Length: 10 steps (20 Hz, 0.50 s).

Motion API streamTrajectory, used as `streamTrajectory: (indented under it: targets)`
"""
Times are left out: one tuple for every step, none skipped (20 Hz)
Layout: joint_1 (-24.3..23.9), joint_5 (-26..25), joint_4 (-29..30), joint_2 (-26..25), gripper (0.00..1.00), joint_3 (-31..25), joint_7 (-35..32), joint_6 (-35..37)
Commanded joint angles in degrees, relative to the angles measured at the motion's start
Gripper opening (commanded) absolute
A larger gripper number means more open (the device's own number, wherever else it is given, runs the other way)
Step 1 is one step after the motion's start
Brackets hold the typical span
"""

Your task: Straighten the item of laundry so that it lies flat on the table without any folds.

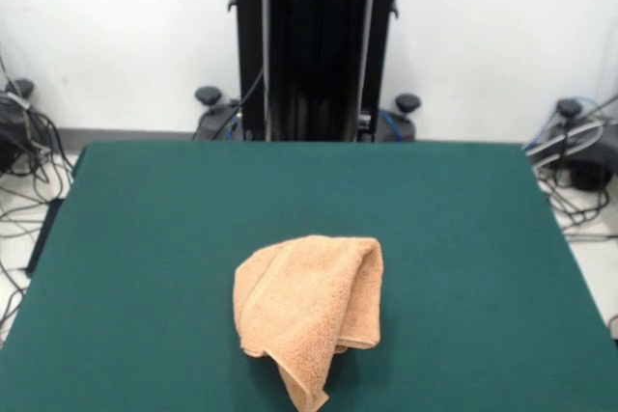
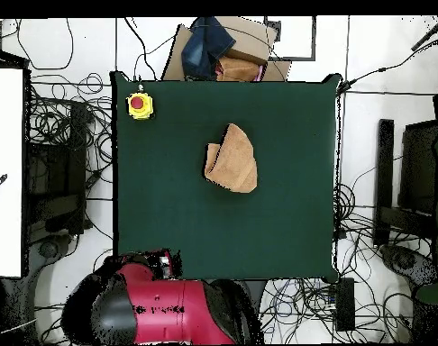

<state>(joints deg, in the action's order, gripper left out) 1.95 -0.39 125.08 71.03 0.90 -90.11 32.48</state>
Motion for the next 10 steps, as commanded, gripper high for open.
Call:
streamTrajectory:
  targets:
    - [1.7, -0.5, 6.5, -1.9, 1.0, 1.0, -12.5, -4.4]
    - [1.7, -0.5, 7.3, -1.9, 1.0, 1.2, -12.6, -5.3]
    - [1.7, -0.3, 8.0, -1.8, 1.0, 1.3, -12.8, -6.0]
    - [1.4, 0.0, 8.9, -1.9, 1.0, 1.1, -12.5, -7.1]
    - [1.3, 0.0, 9.7, -2.2, 1.0, 1.0, -12.4, -8.5]
    - [1.1, 0.1, 10.3, -2.2, 1.0, 0.8, -12.2, -9.6]
    - [1.1, 0.1, 10.6, -2.1, 1.0, 0.9, -12.2, -9.7]
    - [1.3, 0.0, 10.5, -2.1, 1.0, 1.2, -12.4, -9.3]
    - [1.2, -0.1, 10.9, -2.1, 1.0, 1.2, -12.3, -9.8]
    - [1.3, -0.3, 11.1, -2.2, 1.0, 1.3, -12.3, -10.0]
